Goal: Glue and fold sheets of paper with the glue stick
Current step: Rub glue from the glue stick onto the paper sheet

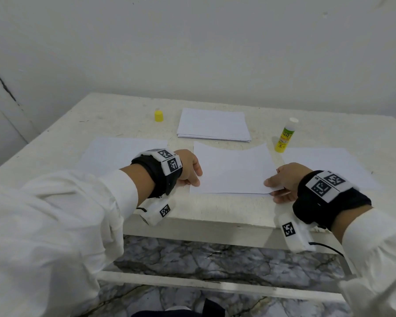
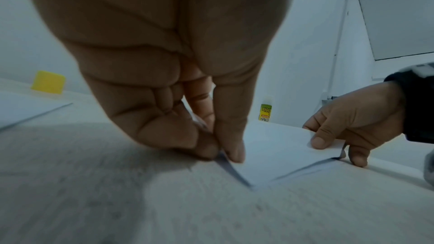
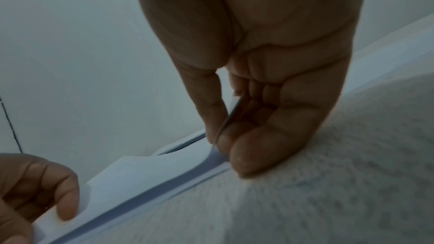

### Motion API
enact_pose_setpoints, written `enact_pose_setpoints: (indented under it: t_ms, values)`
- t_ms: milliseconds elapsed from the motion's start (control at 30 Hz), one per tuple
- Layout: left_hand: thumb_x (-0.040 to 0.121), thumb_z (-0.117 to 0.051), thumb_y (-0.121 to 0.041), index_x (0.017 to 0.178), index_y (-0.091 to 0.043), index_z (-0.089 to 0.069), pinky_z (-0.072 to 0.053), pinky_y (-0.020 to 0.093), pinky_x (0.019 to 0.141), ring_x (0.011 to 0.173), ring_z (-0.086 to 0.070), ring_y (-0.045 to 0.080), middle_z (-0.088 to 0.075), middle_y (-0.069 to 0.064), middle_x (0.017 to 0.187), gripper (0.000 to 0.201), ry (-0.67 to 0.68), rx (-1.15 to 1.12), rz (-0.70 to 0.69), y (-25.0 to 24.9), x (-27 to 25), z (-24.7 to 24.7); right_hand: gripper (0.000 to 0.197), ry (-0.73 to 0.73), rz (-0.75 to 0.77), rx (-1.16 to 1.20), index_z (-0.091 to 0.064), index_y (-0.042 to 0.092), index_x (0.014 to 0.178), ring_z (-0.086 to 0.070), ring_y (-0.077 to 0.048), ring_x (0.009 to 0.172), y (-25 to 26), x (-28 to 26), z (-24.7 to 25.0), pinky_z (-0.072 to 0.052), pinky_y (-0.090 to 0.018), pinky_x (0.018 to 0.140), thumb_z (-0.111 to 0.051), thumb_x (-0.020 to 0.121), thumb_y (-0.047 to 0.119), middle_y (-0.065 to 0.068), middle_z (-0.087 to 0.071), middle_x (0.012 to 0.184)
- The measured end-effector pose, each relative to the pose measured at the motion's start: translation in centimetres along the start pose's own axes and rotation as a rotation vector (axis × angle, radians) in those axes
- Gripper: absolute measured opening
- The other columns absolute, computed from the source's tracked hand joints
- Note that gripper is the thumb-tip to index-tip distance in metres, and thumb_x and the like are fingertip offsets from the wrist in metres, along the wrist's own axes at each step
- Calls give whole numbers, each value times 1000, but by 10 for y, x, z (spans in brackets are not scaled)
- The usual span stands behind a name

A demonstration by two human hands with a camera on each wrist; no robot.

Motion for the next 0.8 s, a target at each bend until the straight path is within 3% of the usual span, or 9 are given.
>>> enact_pose_setpoints:
  t_ms: [100, 267, 333, 433, 533, 633, 800]
  values:
    - [78, -77, -8, 87, -17, -61, -40, 12, 40, 50, -53, 7, -57, -2, 66, 20, -4, 40, 1, 0, 0, -1, 18, -2, 4, -119, -52, 4, 94, -57, -26, 62, 6, -1, 0, -52, -35, 64, -67, 84, 0, -16, -59, 77]
    - [79, -77, -15, 87, -21, -60, -41, 15, 48, 54, -54, 12, -57, -4, 53, 20, 10, 207, -30, -6, 5, -3, 21, -14, 75, -445, -60, 5, 80, -55, -24, 67, 24, -4, 13, -36, -25, 50, -75, 80, 18, -10, -62, 73]
    - [79, -77, -17, 88, -22, -60, -42, 16, 53, 57, -55, 14, -59, -3, 56, 20, 20, 252, -32, -6, 6, -4, 20, 17, 76, -466, -60, 7, 75, -54, -20, 56, 23, -1, 17, -34, -24, 46, -76, 79, 18, -8, -61, 67]
    - [79, -77, -18, 92, -21, -62, -43, 18, 59, 59, -56, 15, -61, -1, 61, 20, 15, 272, -32, -6, 7, -3, 17, 30, 82, -514, -63, 6, 84, -47, -11, 31, 21, 0, 19, -33, -18, 37, -76, 79, 17, -6, -61, 62]
    - [78, -77, -19, 87, -23, -61, -43, 17, 56, 55, -56, 12, -62, -2, 60, 19, 8, 275, -28, -6, 8, -3, 18, 39, 113, -514, -63, 6, 89, -43, -8, 25, 22, 0, 18, -30, -13, 31, -75, 80, 14, -6, -60, 60]
    - [78, -78, -16, 82, -25, -60, -43, 17, 54, 52, -56, 11, -62, -3, 59, 20, 5, 239, -12, -4, 9, -3, 19, 54, 145, -574, -64, 6, 89, -48, -10, 38, 22, 2, 16, -33, -15, 31, -75, 80, 18, -4, -61, 65]
    - [78, -78, -15, 85, -23, -60, -45, 17, 55, 51, -57, 11, -63, -1, 63, 20, 19, 218, 4, -4, 9, -4, 20, 86, 171, -646, -64, 7, 89, -53, -18, 72, 22, 2, 13, -34, -18, 48, -72, 83, 24, -6, -63, 82]
Point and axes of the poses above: each hand's wrist, its own x-axis towards the middle knuckle, its own z-axis out of the back of the hand, y = z × x, the point moved 10 cm from there along x, towards the middle knuckle
